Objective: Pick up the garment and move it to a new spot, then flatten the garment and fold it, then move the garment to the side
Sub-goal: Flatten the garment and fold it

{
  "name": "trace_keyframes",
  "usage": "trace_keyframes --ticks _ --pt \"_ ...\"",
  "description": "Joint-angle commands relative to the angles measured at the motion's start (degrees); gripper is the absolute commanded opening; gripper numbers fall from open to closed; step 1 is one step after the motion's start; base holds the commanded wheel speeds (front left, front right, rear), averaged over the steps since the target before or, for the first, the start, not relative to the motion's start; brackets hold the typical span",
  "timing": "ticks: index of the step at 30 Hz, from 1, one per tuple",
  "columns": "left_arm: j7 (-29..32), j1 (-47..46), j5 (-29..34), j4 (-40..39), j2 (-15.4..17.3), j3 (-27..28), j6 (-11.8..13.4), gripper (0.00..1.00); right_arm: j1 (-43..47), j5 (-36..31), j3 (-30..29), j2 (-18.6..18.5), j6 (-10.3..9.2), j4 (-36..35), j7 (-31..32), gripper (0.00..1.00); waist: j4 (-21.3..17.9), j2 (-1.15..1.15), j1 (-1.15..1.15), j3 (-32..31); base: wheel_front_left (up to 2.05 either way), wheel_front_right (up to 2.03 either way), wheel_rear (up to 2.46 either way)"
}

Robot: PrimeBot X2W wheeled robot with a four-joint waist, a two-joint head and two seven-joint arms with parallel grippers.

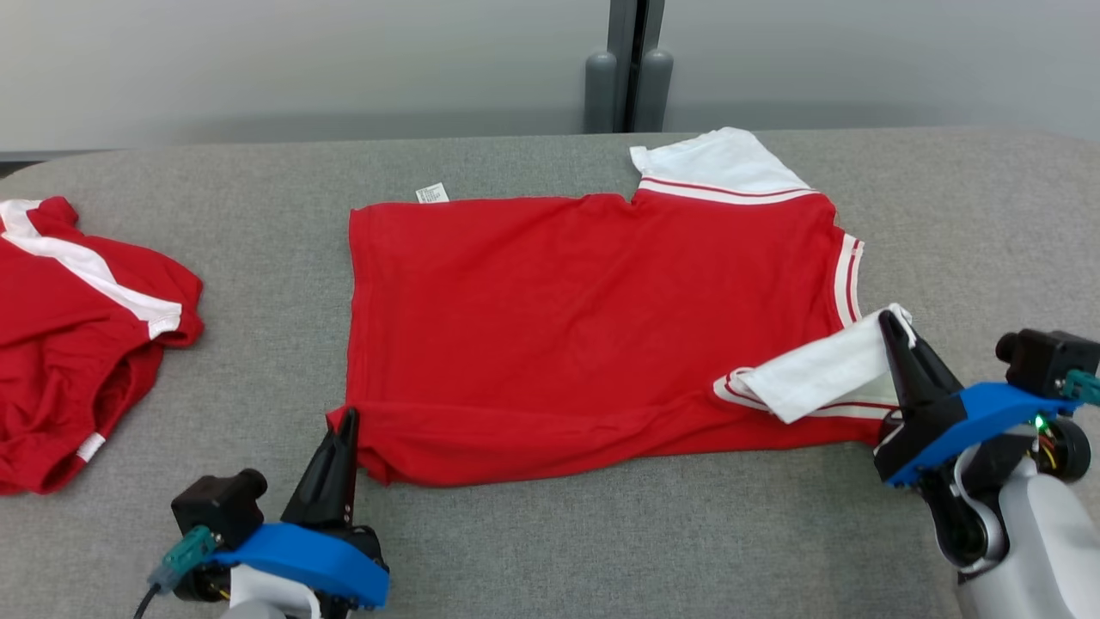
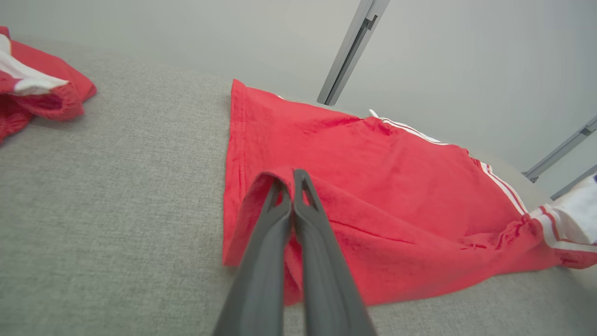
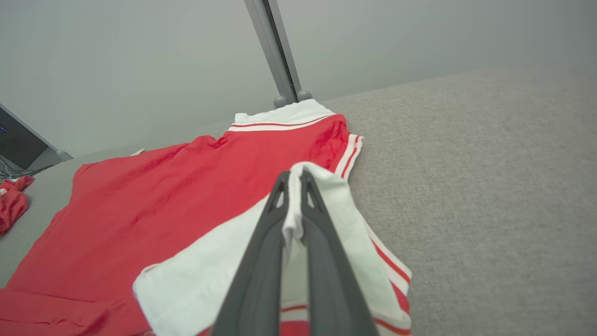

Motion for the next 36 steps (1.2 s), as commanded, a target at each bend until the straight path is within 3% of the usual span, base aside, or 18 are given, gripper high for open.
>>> trace_keyframes --ticks 1,13,14,15,16,17,26,30,36 --pt "-0.41 -1.91 0.13 1.11 0.54 -0.15 -0.33 0.00 -2.41 0.06 0.40 -0.59 0.03 1.64 -0.80 0.00 0.20 -0.01 -0.01 0.64 0.00 0.00 0.00" --pt "-1.49 -12.37 -0.13 11.32 2.66 -3.35 -1.59 0.00 -13.62 0.13 3.85 -1.27 0.03 15.32 -6.33 0.00 0.07 -0.01 -0.01 3.84 0.00 0.00 0.00" --pt "-1.57 -12.95 -0.31 12.06 2.65 -3.67 -1.63 0.00 -14.13 0.18 4.10 -1.25 0.03 16.33 -6.97 0.07 0.07 -0.01 -0.01 3.88 0.00 0.00 0.00" --pt "-1.68 -13.47 -0.45 12.89 2.60 -3.95 -1.62 0.13 -14.56 0.27 4.37 -1.19 0.03 17.34 -7.62 0.67 0.07 -0.01 -0.01 3.87 0.00 0.00 0.00" --pt "-1.83 -13.90 -0.54 13.56 2.54 -4.10 -1.64 0.43 -14.89 0.39 4.65 -1.19 0.03 18.24 -8.18 1.00 0.07 -0.01 -0.01 3.83 0.00 0.00 0.00" --pt "-2.04 -14.20 -0.72 14.11 2.41 -4.21 -1.67 1.00 -15.12 0.04 5.10 -1.45 0.03 19.07 -8.87 1.00 0.08 -0.01 -0.01 3.73 0.00 0.00 0.00" --pt "-2.54 -11.72 -2.07 13.87 2.20 -2.68 -1.71 1.00 -11.53 0.15 8.09 -4.06 0.03 22.01 -14.47 1.00 -0.12 -0.01 -0.01 1.18 0.00 0.00 0.00" --pt "-2.52 -7.18 -0.72 11.09 1.29 -0.59 -1.71 1.00 -7.84 0.51 8.86 -5.79 0.03 21.80 -15.31 1.00 -0.28 -0.01 -0.01 0.04 0.00 0.00 0.00" --pt "-2.53 -3.76 2.64 11.01 0.38 -2.06 -1.57 1.00 -3.80 1.07 8.84 -6.15 0.03 21.73 -15.40 1.00 -0.81 -0.01 -0.01 -0.14 0.00 0.00 0.00"
